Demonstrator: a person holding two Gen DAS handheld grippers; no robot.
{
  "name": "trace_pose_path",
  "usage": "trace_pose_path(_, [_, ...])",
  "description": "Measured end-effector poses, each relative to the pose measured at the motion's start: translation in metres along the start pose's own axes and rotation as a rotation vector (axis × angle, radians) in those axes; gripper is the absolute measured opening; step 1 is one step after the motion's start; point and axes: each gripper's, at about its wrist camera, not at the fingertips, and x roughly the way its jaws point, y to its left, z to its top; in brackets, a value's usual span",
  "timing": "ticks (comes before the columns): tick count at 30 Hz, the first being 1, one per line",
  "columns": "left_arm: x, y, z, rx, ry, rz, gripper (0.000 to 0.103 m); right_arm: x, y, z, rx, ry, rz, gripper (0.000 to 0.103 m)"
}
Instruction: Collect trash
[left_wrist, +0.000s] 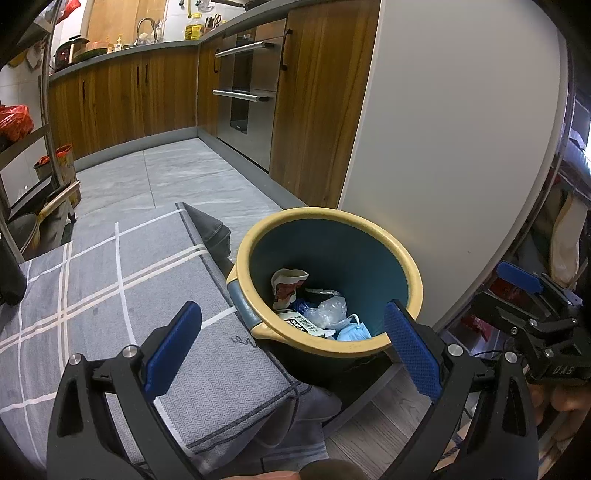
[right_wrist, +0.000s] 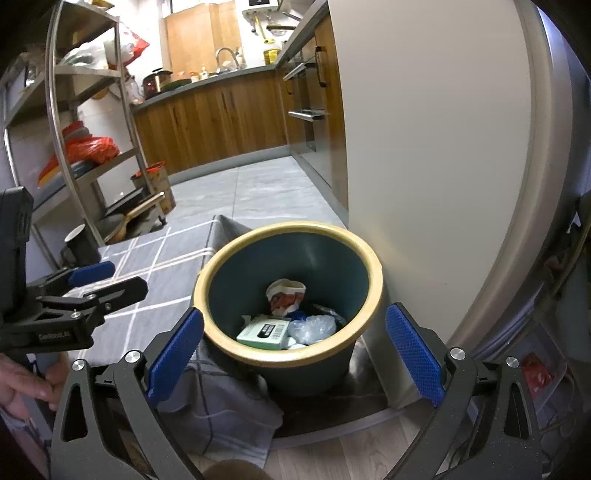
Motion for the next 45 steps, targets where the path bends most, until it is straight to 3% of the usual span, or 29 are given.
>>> trace_pose_path(45, [0.0010, -0.0018, -0.0049, 0.024, 0.009, -0.021, 0.097, 0.0011, -0.0022, 0.0008, -0.001, -0.002, 0.000, 0.098])
